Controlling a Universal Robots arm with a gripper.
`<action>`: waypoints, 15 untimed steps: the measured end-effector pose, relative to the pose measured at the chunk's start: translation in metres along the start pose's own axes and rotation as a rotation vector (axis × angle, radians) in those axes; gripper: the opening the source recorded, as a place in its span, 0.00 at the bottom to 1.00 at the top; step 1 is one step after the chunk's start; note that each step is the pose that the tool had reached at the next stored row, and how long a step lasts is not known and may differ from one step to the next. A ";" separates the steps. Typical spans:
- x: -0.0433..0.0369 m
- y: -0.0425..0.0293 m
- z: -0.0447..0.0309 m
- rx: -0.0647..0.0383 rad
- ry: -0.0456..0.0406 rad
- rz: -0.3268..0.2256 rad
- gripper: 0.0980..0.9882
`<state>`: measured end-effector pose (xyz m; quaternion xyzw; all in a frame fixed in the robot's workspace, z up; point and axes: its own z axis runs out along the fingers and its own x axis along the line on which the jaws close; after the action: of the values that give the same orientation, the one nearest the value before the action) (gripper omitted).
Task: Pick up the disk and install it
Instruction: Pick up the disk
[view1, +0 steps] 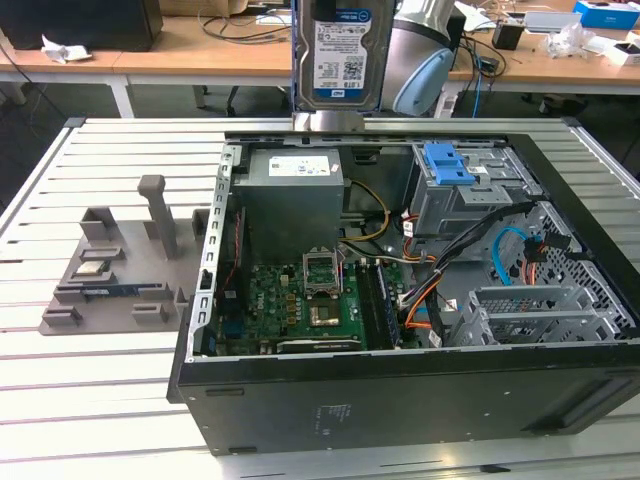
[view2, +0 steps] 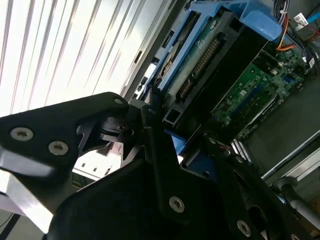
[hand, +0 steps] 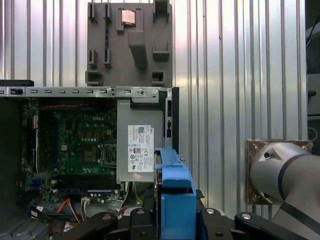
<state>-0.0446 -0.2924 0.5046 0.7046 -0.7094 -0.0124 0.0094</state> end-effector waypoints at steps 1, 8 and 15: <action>0.0000 -0.0032 -0.0001 0.000 0.0000 0.000 0.30; -0.0003 -0.0388 -0.0012 0.000 0.0000 0.000 0.30; -0.0004 -0.0646 -0.0019 0.000 -0.0001 0.000 0.30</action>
<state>0.0200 -0.2924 0.5046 0.7046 -0.7094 -0.0125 0.0093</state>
